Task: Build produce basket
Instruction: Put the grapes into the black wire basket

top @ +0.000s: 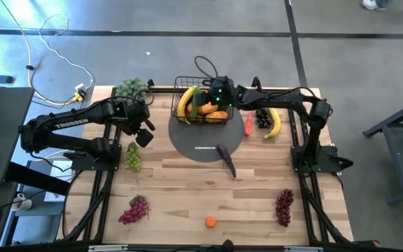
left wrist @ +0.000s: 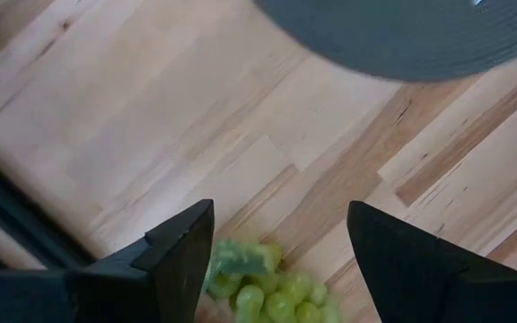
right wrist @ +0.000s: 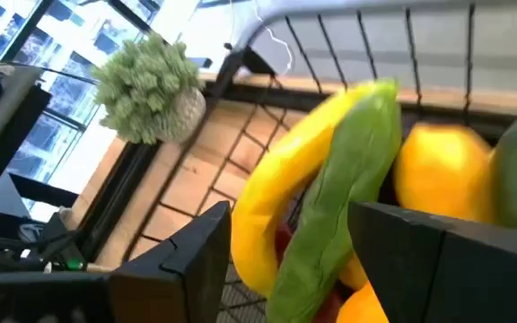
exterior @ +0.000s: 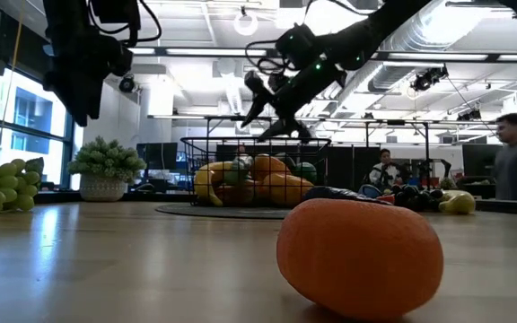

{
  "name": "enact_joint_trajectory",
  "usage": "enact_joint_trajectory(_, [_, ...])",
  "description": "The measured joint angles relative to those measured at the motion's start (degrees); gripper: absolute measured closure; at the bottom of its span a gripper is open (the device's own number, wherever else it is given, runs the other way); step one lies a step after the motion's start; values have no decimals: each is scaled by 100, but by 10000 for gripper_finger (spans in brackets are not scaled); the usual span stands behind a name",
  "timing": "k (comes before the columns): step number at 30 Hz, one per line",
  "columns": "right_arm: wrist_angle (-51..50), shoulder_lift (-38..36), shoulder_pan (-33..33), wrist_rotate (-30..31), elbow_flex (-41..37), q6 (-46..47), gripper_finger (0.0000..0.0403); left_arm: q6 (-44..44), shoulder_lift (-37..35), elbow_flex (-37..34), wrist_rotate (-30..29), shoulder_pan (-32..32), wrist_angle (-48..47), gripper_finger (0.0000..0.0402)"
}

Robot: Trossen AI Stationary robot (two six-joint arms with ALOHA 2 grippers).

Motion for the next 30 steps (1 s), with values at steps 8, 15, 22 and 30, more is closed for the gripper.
enact_joint_trajectory(8, [-188,-566,-206,-188,0,-709,197,-1142,0,0,254,-7,-392,154])
enact_joint_trajectory(15, [-515,-1025,-315,-428,0,-1365,196,-2668,0,1,343,-292,-915,154])
enact_joint_trajectory(22, [-1131,-1370,-324,-465,0,-1857,196,-3896,0,-1,216,-847,-1084,154])
enact_joint_trajectory(30, [-1609,-1544,-324,-466,0,-2256,196,-5411,0,-644,14,-1396,-962,154])
